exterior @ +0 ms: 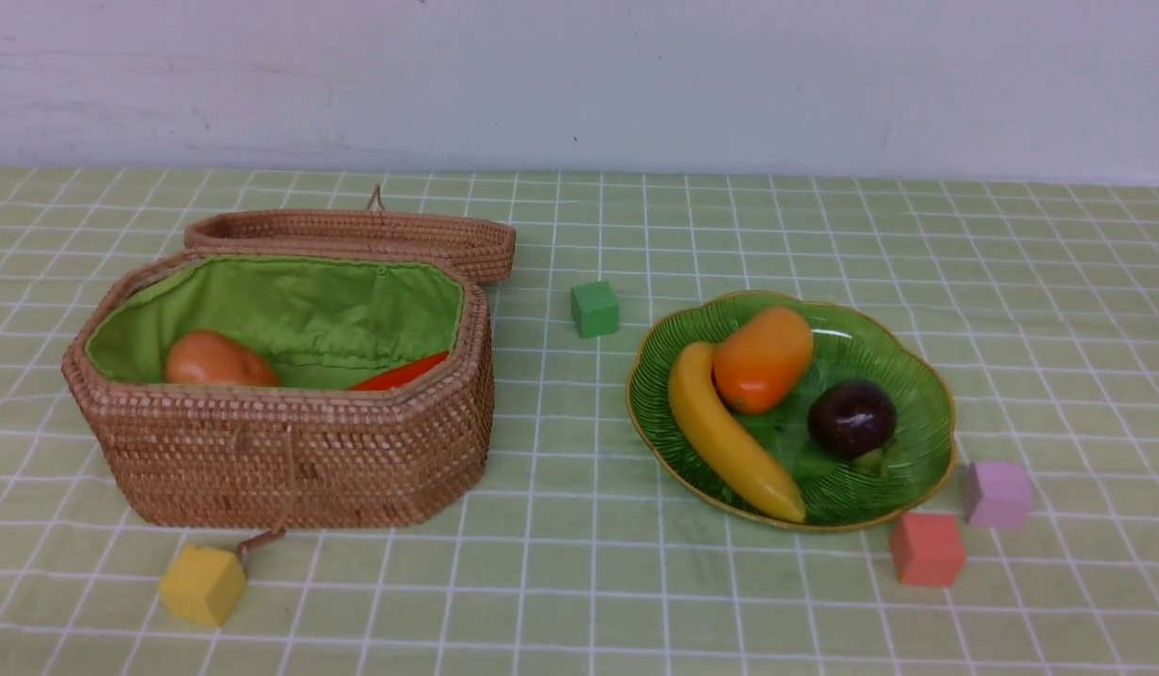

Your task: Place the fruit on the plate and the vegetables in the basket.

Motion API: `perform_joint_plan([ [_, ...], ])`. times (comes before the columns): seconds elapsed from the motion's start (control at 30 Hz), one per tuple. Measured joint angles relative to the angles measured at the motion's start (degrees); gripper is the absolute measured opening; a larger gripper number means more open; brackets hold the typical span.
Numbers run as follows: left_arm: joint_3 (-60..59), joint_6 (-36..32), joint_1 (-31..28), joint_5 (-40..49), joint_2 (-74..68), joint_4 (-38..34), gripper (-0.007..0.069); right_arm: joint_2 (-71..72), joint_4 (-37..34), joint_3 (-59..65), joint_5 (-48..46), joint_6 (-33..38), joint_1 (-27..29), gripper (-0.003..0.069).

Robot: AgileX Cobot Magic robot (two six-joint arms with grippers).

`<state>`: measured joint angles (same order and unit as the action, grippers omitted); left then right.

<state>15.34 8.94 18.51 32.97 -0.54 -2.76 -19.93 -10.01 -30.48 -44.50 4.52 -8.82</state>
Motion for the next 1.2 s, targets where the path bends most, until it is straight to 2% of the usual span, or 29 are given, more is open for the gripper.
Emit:
perform_joint_plan([
  [0.13, 0.0, 0.0, 0.0, 0.12, 0.0, 0.0, -0.0013, 10.51, -1.88, 19.53, 13.76, 3.49, 7.55, -0.0021],
  [0.3, 0.0, 0.0, 0.0, 0.18, 0.0, 0.0, -0.0013, 19.33, -1.58, 30.6, 19.1, 3.81, 8.82, -0.0021],
  [1.2, -0.11, 0.0, 0.0, 0.37, -0.05, 0.0, -0.0004, 20.56, -1.95, 31.17, 20.78, 3.74, 8.75, -0.0008],
])
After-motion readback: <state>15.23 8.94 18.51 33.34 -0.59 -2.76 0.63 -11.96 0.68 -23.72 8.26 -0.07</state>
